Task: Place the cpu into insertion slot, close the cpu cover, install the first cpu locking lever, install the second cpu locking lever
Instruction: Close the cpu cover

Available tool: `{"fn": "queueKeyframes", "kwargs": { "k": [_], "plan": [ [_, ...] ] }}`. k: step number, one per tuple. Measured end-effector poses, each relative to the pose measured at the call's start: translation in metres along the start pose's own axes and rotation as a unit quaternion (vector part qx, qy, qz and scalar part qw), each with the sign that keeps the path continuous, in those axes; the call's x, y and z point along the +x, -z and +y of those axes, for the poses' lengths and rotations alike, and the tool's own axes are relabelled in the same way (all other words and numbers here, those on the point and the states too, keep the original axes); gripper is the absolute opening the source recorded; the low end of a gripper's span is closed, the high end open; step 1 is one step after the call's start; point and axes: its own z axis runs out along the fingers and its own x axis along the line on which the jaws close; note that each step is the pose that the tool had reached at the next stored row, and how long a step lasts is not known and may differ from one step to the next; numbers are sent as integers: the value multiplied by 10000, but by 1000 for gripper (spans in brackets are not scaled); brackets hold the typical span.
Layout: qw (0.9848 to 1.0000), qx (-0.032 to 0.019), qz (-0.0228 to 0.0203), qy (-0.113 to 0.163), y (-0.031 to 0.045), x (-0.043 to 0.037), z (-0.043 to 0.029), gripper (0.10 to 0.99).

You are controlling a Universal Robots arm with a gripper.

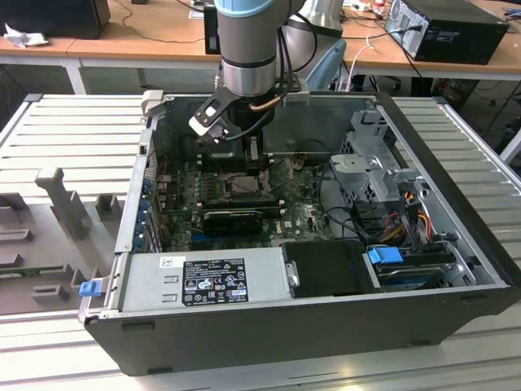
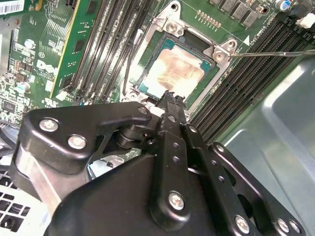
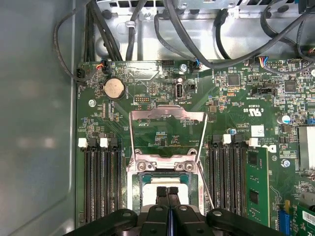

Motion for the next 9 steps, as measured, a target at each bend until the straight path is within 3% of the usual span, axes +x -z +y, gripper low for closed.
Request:
{"fn": "queueKeyframes", "kwargs": {
  "k": [9],
  "plan": [
    [10000,1,-1,0,6,0,1,106]
  ]
}}
